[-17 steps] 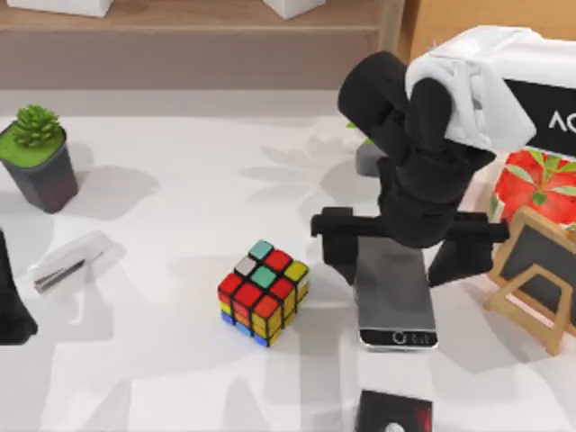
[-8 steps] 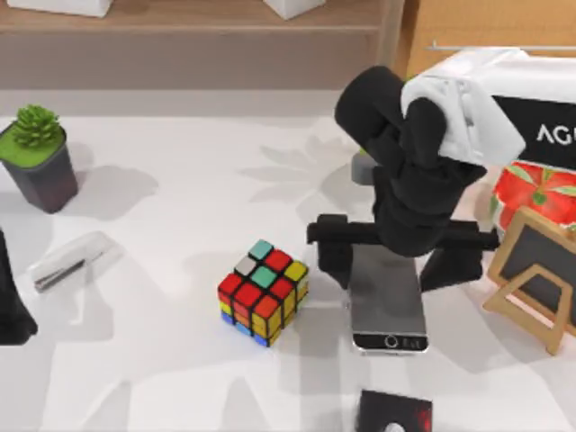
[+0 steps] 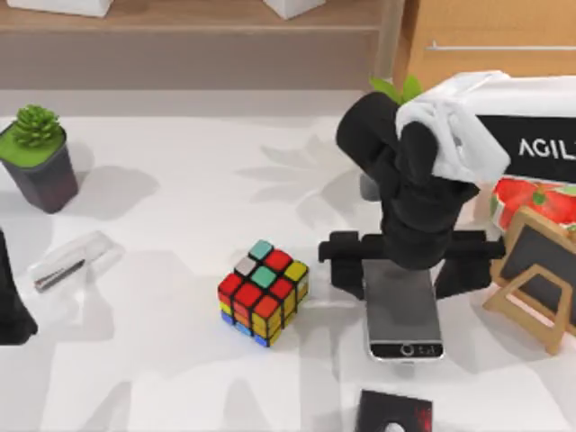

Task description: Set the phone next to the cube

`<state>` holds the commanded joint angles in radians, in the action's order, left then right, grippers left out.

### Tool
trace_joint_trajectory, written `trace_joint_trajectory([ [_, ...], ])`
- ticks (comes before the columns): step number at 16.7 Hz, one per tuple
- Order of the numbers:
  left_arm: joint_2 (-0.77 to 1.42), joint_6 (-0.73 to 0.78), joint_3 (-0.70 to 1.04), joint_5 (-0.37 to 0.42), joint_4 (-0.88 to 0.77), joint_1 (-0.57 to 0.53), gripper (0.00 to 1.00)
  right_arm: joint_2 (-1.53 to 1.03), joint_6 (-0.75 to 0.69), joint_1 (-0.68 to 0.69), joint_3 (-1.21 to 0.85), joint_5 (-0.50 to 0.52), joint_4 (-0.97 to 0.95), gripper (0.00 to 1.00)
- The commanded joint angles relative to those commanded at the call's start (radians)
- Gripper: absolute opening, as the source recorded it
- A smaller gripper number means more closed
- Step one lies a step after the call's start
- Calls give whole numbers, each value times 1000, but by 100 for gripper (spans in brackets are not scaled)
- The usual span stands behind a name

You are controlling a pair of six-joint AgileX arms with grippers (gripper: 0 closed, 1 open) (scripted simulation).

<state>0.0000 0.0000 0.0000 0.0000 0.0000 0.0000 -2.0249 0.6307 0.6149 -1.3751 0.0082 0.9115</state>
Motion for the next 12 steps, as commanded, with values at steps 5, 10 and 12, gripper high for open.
trace_joint_trajectory([
  [5, 0, 0, 0, 0, 0, 0, 100, 0, 0, 0, 0, 0, 0, 15],
  [10, 0, 0, 0, 0, 0, 0, 100, 0, 0, 0, 0, 0, 0, 53],
  [12, 0, 0, 0, 0, 0, 0, 100, 0, 0, 0, 0, 0, 0, 68],
])
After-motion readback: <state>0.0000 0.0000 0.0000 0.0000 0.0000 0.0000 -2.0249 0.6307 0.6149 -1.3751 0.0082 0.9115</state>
